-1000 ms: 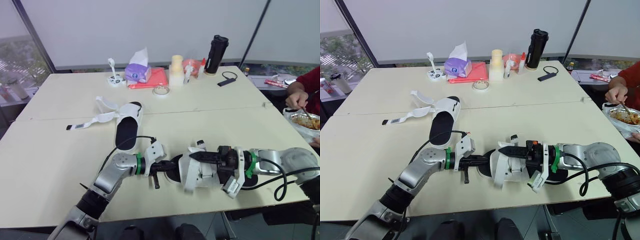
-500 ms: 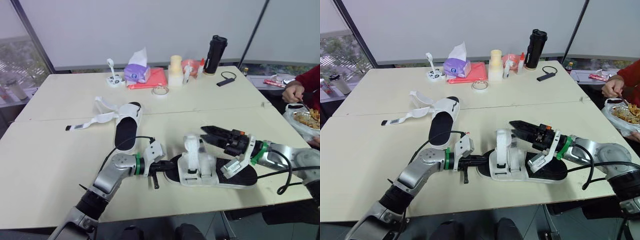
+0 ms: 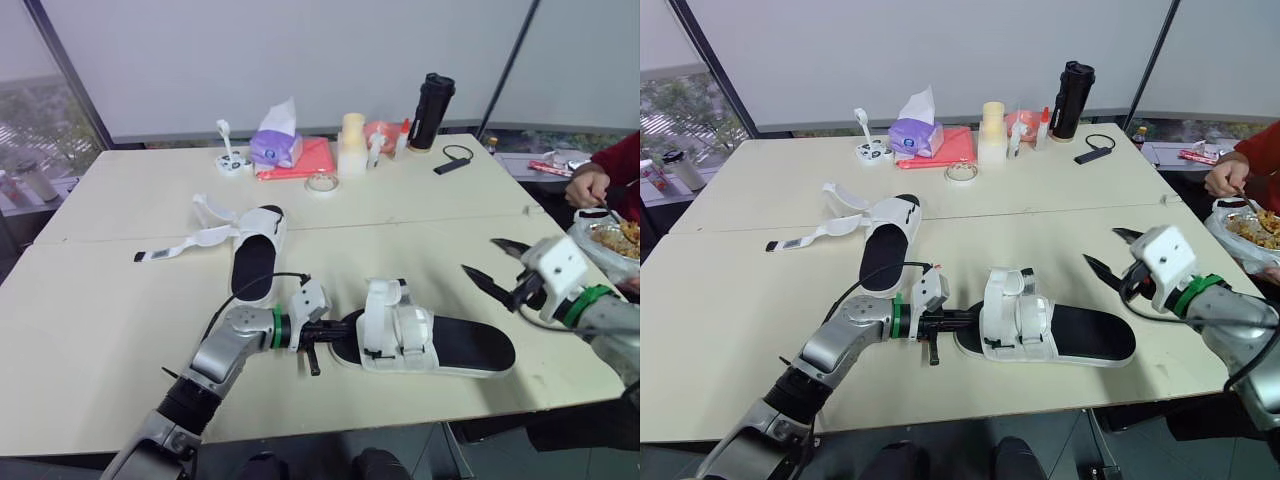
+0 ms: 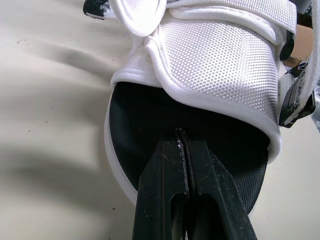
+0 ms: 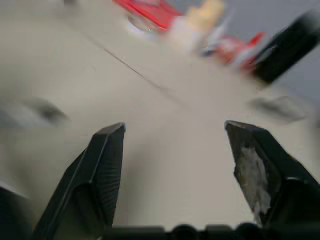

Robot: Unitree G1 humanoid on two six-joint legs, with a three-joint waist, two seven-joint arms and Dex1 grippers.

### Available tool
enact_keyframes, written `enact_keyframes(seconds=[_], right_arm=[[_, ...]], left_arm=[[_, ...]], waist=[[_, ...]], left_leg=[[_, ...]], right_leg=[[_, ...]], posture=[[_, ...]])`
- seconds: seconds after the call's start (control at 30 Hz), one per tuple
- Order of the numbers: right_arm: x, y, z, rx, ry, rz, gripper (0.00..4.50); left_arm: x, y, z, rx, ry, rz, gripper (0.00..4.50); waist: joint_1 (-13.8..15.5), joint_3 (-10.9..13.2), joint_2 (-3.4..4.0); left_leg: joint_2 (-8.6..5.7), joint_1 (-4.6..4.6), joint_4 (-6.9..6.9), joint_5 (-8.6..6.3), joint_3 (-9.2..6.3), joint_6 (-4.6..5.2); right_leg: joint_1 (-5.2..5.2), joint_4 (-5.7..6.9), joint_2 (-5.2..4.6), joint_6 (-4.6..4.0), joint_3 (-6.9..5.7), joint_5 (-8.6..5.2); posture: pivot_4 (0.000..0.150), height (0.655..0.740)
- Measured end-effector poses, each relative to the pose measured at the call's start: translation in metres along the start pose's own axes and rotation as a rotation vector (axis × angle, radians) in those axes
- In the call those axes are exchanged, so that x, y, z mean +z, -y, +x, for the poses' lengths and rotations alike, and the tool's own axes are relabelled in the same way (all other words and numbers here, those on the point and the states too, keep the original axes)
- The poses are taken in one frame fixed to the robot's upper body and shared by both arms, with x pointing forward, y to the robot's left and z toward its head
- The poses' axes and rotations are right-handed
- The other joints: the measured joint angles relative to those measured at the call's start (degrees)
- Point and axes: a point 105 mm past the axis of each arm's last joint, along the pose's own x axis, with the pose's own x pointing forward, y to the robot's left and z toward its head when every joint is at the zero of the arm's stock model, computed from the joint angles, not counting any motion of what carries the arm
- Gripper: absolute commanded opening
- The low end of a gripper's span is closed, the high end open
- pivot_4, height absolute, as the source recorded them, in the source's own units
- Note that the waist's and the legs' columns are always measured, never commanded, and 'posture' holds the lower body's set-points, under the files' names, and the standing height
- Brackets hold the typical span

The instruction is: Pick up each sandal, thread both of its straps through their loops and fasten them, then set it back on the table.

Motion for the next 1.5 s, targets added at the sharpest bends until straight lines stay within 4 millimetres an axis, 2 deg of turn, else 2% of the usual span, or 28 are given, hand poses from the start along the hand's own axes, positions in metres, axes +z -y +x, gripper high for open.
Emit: enact_keyframes(seconds=[0.03, 0.1, 0.17, 0.2, 0.27, 0.4, 0.53, 0.7, 0.8, 0.97, 1.17, 1.37, 1.5], right_arm=[[0.002, -0.006, 0.0, 0.039, -0.013, 0.041, 3.35], [0.011, -0.044, -0.007, 0.269, -0.094, 0.252, 3.35], [0.013, -0.079, -0.013, 0.446, -0.151, 0.368, 3.35], [0.013, -0.091, -0.015, 0.497, -0.174, 0.41, 3.35], [0.01, -0.104, -0.014, 0.541, -0.197, 0.465, 3.35], [-0.002, -0.115, -0.007, 0.553, -0.224, 0.506, 3.35], [-0.01, -0.122, 0.0, 0.558, -0.24, 0.523, 3.35], [-0.01, -0.127, 0.009, 0.575, -0.214, 0.559, 3.35], [-0.01, -0.131, 0.013, 0.589, -0.203, 0.578, 2.49], [-0.01, -0.137, 0.019, 0.591, -0.182, 0.586, 0.1], [-0.009, -0.136, 0.02, 0.586, -0.18, 0.577, 0.1], [0.006, -0.113, 0.016, 0.581, -0.165, 0.603, 0.1], [0.001, -0.11, 0.012, 0.592, -0.213, 0.589, 0.1]], left_arm=[[0.0, 0.0, 0.0, -0.001, 0.0, 0.001, 0.0], [0.001, 0.001, 0.002, -0.011, 0.002, 0.002, 0.0], [0.001, 0.002, 0.002, -0.018, 0.002, 0.002, 0.0], [0.001, 0.002, 0.002, -0.02, 0.003, 0.001, 0.0], [0.001, 0.002, 0.002, -0.019, 0.004, -0.001, 0.0], [0.001, 0.002, 0.002, -0.019, 0.006, 0.001, 0.0], [0.002, 0.003, 0.001, -0.018, 0.009, 0.005, 0.0], [0.002, 0.003, 0.001, -0.009, 0.011, 0.003, 0.0], [0.001, 0.003, 0.0, -0.003, 0.013, 0.001, 0.0], [0.0, 0.004, 0.0, 0.004, 0.014, 0.0, 0.0], [-0.001, 0.004, -0.001, 0.006, 0.011, 0.001, 0.0], [-0.001, 0.005, -0.001, 0.006, 0.012, 0.002, 0.0], [-0.001, 0.005, -0.001, 0.007, 0.012, 0.002, 0.0]], waist=[[0.04, 0.0, 0.0], [0.22, 0.0, 0.0], [0.24, -0.04, -0.09], [0.25, -0.03, -0.1], [0.22, -0.02, -0.13], [0.19, -0.02, -0.12], [0.2, -0.04, -0.09], [0.18, -0.05, -0.11], [0.15, -0.06, -0.11], [0.1, -0.06, -0.1], [0.01, -0.06, -0.11], [0.07, -0.07, -0.1], [0.06, -0.08, -0.11]], left_leg=[[0.0, 0.0, -0.01, 0.0, -0.01, 0.0], [0.04, -0.09, -0.05, -0.01, -0.13, 0.01], [0.11, -0.14, -0.08, -0.03, -0.15, 0.05], [0.08, -0.17, -0.08, -0.03, -0.14, 0.05], [0.05, -0.2, -0.05, -0.03, -0.08, 0.05], [0.02, -0.27, -0.06, -0.03, 0.0, 0.05], [0.02, -0.48, -0.07, -0.03, -0.02, 0.05], [0.03, -0.5, -0.06, -0.03, -0.04, 0.05], [0.03, -0.49, -0.06, -0.03, -0.04, 0.05], [0.04, -0.49, -0.08, -0.03, -0.04, 0.05], [0.04, -0.48, -0.07, -0.03, -0.03, 0.05], [0.04, -0.49, -0.1, -0.04, -0.03, 0.05], [0.05, -0.49, -0.11, -0.04, -0.03, 0.06]], right_leg=[[-0.02, -0.01, 0.0, 0.0, -0.01, 0.0], [-0.07, -0.15, 0.02, -0.01, -0.17, -0.01], [-0.06, -0.29, 0.03, -0.01, -0.24, -0.01], [-0.07, -0.32, 0.0, -0.01, -0.23, 0.0], [-0.08, -0.38, -0.05, 0.0, -0.21, 0.0], [-0.18, -0.42, -0.09, 0.01, -0.21, 0.01], [-0.43, -0.41, -0.05, 0.11, -0.22, 0.07], [-0.43, -0.41, -0.03, 0.21, -0.24, 0.13], [-0.43, -0.41, -0.03, 0.21, -0.23, 0.13], [-0.44, -0.41, -0.03, 0.21, -0.23, 0.13], [-0.44, -0.41, -0.01, 0.17, -0.23, 0.11], [-0.44, -0.41, -0.02, 0.15, -0.24, 0.1], [-0.46, -0.41, -0.01, 0.16, -0.24, 0.1]], posture=[[0.15, 0.74], [0.15, 0.74], [0.15, 0.74], [0.15, 0.74], [0.15, 0.74], [0.15, 0.74], [0.15, 0.74], [0.15, 0.74], [0.15, 0.74], [0.15, 0.74], [0.15, 0.74], [0.15, 0.74], [0.15, 0.74]])
